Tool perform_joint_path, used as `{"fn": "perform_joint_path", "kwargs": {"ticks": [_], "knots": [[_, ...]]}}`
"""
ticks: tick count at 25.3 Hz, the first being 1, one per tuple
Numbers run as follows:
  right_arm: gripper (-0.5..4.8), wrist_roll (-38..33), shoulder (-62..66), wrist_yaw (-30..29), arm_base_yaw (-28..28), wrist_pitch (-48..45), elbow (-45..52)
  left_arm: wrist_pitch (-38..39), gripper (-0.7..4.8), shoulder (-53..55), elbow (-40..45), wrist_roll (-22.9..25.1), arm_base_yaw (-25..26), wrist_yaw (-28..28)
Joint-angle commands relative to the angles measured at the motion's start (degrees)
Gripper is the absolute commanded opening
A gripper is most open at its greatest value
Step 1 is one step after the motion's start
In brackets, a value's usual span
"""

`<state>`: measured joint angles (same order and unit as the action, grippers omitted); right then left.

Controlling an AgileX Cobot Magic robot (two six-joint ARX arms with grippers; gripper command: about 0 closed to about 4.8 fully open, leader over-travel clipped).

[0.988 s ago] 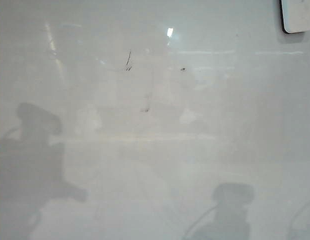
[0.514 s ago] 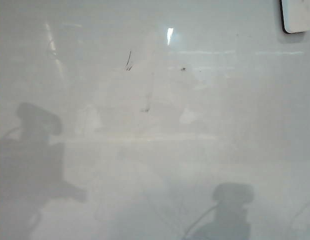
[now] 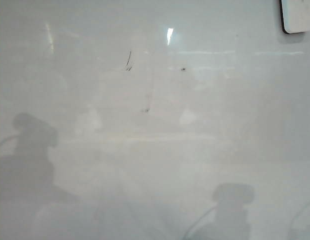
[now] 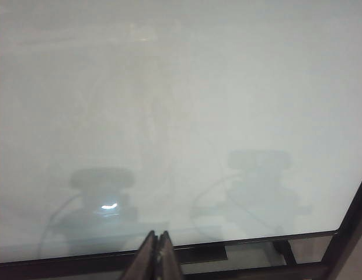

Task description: Grab the whiteboard eraser that is attached to the surface of the whiteboard and use it to clean the writing on the whiteboard.

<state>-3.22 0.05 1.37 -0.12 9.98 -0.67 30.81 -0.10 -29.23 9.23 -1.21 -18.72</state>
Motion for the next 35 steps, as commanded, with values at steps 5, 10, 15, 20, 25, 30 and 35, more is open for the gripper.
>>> {"fn": "perform_joint_path", "kwargs": {"ticks": [5,10,15,20,25,30,35], "knots": [[-0.04,-0.2,0.0,0.0,0.0,-0.3,-0.3,-21.3,-0.02,0.5,17.3,-10.3,0.1,7.8],[-0.04,-0.2,0.0,0.0,0.0,-0.3,-0.3,-23.9,-0.02,0.5,26.3,-15.5,0.1,9.8],[-0.04,-0.2,0.0,0.0,0.0,-0.3,-0.3,-21.0,-0.02,0.5,28.7,-17.6,0.1,12.3],[-0.04,-0.2,0.0,0.0,0.0,-0.3,-0.3,-20.6,-0.02,0.5,28.7,-13.6,0.9,13.6],[-0.04,-0.2,0.0,0.0,0.0,-0.3,-0.3,-20.7,-0.02,0.5,28.7,-13.1,2.5,13.6],[-0.04,-0.1,0.0,0.0,0.0,-0.3,-0.3,-20.7,-0.02,0.5,28.7,-13.1,2.6,13.6],[-0.04,-0.2,0.0,0.0,0.0,-0.3,-0.3,-20.7,-0.02,0.5,28.7,-13.1,2.6,13.6]]}}
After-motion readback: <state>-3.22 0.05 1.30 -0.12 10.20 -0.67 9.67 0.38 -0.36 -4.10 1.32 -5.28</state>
